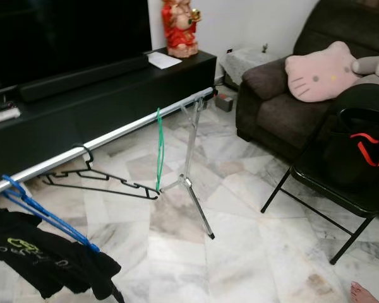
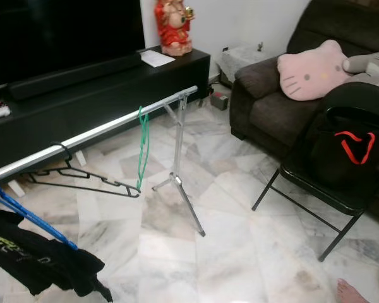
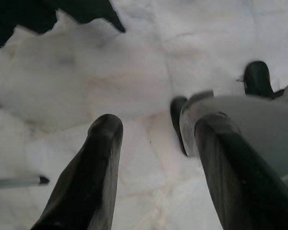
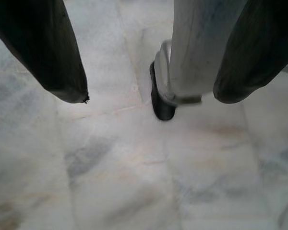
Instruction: Hang hanger
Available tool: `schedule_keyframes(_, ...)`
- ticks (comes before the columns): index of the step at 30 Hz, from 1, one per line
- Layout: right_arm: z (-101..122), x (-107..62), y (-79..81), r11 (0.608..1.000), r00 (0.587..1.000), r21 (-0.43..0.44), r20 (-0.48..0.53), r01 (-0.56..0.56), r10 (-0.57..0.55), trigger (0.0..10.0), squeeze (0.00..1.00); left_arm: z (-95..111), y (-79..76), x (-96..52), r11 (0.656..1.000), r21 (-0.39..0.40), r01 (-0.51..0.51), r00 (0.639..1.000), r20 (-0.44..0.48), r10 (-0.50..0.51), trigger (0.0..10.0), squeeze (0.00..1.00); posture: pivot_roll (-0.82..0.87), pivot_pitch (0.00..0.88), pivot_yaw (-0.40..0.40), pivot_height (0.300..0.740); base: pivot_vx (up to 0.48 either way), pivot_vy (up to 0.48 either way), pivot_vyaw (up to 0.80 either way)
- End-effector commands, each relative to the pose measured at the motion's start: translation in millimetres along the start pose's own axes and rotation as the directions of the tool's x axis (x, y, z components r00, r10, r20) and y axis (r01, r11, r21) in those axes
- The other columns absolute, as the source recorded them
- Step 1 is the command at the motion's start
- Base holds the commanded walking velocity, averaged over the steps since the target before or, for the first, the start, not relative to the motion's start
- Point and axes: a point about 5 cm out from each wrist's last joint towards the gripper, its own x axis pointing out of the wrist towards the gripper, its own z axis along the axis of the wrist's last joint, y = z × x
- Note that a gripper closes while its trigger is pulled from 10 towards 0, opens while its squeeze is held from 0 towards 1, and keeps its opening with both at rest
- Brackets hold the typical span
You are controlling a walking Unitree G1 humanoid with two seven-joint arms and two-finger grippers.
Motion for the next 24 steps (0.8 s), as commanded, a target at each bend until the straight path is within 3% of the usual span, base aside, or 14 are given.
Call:
schedule_keyframes(1,-5.4,-0.4,4.4,1.000,1.000,0.009,-0.016,-0.008,0.008,10.0,0.00,-7.8,0.2,-1.5,1.000,-0.001,0.003,1.000,-0.031,-0.003,10.0,0.00,-0.09,0.046,0.020,0.740,0.000,0.000,-0.80)
schedule_keyframes(24,-7.1,-0.5,4.5,1.000,1.000,0.009,-0.018,-0.004,0.004,10.0,0.00,-8.2,-1.3,-1.6,1.000,-0.014,0.016,1.000,-0.023,-0.016,10.0,0.00,-0.10,0.010,0.025,0.740,0.000,0.000,-0.80)
